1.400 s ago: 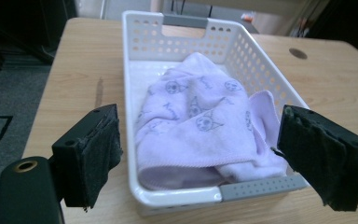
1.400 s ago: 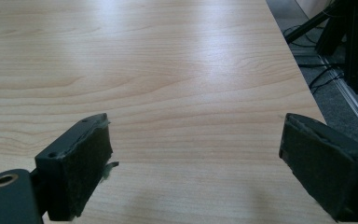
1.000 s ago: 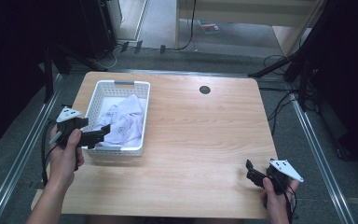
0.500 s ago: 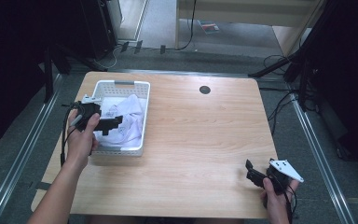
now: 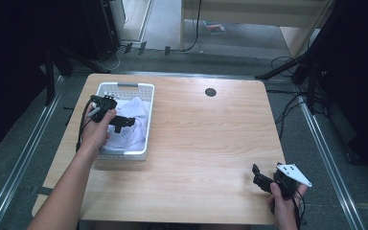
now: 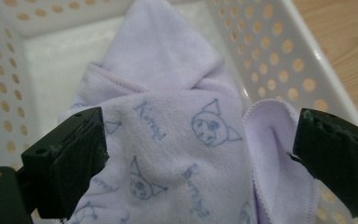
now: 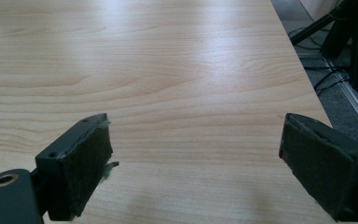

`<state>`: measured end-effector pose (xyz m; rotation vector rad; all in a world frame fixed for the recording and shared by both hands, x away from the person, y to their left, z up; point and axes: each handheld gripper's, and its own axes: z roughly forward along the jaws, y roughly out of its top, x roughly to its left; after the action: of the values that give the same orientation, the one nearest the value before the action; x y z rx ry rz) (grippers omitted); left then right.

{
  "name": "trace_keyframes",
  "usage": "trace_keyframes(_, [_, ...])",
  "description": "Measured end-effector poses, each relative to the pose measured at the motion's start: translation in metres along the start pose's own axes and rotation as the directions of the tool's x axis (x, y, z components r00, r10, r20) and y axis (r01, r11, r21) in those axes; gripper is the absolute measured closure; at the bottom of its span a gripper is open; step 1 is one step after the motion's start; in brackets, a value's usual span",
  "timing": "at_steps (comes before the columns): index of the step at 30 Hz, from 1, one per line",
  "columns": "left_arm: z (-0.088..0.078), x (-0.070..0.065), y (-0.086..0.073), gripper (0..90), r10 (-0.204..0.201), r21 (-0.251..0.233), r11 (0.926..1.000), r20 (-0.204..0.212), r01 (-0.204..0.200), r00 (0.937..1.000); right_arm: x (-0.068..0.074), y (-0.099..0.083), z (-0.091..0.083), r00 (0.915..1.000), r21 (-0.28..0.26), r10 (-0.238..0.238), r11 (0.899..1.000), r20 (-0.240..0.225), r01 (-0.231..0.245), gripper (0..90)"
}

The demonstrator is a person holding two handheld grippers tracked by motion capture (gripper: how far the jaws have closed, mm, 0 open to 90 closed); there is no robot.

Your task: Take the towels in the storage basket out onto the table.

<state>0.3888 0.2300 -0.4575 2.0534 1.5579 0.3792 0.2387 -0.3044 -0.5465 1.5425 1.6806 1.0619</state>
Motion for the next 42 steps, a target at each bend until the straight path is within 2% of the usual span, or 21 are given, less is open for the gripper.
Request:
trace_keyframes(5, [0.016, 0.004, 0.006, 2.0, 0.007, 0.084, 0.9965, -0.025, -0.005, 0.9997, 0.0, 0.0, 0.0, 1.0, 0.001, 0.001, 1.0, -0.003, -0.001, 9.5])
trace_keyframes(9, [0.029, 0.008, 0.008, 1.2, -0.002, 0.159, 0.9873, -0.02, 0.005, 0.9998, -0.001, 0.0, 0.0, 1.0, 0.005, 0.006, 1.0, -0.004, -0.006, 9.5])
trace_keyframes(11, [0.037, 0.009, 0.008, 1.0, 0.006, 0.205, 0.9788, -0.036, 0.001, 0.9993, -0.001, 0.0, 0.0, 1.0, 0.004, 0.005, 1.0, -0.004, -0.005, 9.5])
trace_keyframes(12, [0.04, 0.01, 0.009, 1.0, 0.023, 0.235, 0.9718, -0.047, -0.011, 0.9986, -0.001, 0.0, 0.0, 1.0, 0.004, 0.005, 1.0, -0.004, -0.005, 9.5])
trace_keyframes(13, [0.048, 0.01, 0.009, 0.0, 0.008, 0.274, 0.9615, -0.08, 0.014, 0.9967, 0.0, 0.0, 0.0, 1.0, 0.004, 0.005, 1.0, -0.004, -0.005, 9.5])
trace_keyframes(15, [0.055, 0.01, 0.009, 0.0, -0.006, 0.303, 0.9523, -0.094, 0.035, 0.9956, 0.0, 0.0, 0.0, 1.0, 0.004, 0.005, 1.0, -0.003, -0.005, 9.5])
trace_keyframes(16, [0.057, 0.009, 0.009, 0.0, -0.009, 0.309, 0.9504, -0.099, 0.039, 0.995, 0.0, 0.0, 0.0, 1.0, 0.004, 0.005, 1.0, -0.003, -0.005, 9.5])
trace_keyframes(19, [0.061, 0.007, 0.009, 0.0, -0.003, 0.315, 0.9483, -0.112, 0.038, 0.9937, 0.0, 0.0, 0.0, 1.0, 0.004, 0.005, 1.0, -0.003, -0.005, 9.5])
trace_keyframes(21, [0.063, 0.006, 0.008, 0.0, 0.001, 0.312, 0.9495, -0.124, 0.038, 0.9923, 0.0, 0.0, 0.0, 1.0, 0.003, 0.007, 1.0, -0.002, -0.007, 9.5])
trace_keyframes(22, [0.064, 0.006, 0.008, 0.0, 0.013, 0.318, 0.9477, -0.128, 0.028, 0.9917, 0.0, 0.0, 0.0, 1.0, 0.003, 0.007, 1.0, -0.003, -0.007, 9.5])
trace_keyframes(25, [0.066, 0.005, 0.007, 0.0, 0.02, 0.316, 0.9486, -0.134, 0.024, 0.9907, 0.0, 0.0, 0.0, 1.0, 0.003, 0.006, 1.0, -0.003, -0.006, 9.6])
trace_keyframes(27, [0.068, 0.003, 0.004, 0.0, 0.05, 0.318, 0.9479, -0.141, -0.002, 0.9887, 0.0, 0.0, 0.001, 1.0, 0.004, 0.006, 1.0, -0.004, -0.006, 9.6])
trace_keyframes(34, [0.07, 0.002, 0.002, 0.4, 0.065, 0.316, 0.9488, -0.149, -0.015, 0.9866, 0.0, 0.0, 0.001, 1.0, 0.005, 0.001, 1.0, -0.003, -0.001, 9.6])
trace_keyframes(38, [0.068, 0.003, 0.002, 5.5, 0.065, 0.314, 0.9492, -0.155, -0.014, 0.9857, 0.0, 0.0, 0.001, 1.0, 0.007, 0.003, 1.0, 0.0, -0.003, 9.6])
trace_keyframes(40, [0.067, 0.003, 0.002, 8.6, 0.066, 0.304, 0.9527, -0.162, -0.014, 0.9845, 0.0, 0.0, 0.001, 1.0, 0.007, 0.003, 1.0, 0.0, -0.003, 9.6])
trace_keyframes(41, [0.065, 0.004, 0.002, 11.4, 0.071, 0.303, 0.9529, -0.163, -0.018, 0.9841, 0.0, 0.0, 0.001, 1.0, 0.007, 0.003, 1.0, 0.0, -0.003, 9.6])
trace_keyframes(42, [0.063, 0.006, 0.002, 16.4, 0.064, 0.292, 0.9562, -0.168, -0.012, 0.9836, 0.0, 0.0, 0.001, 1.0, 0.007, 0.004, 1.0, 0.001, -0.004, 9.6])
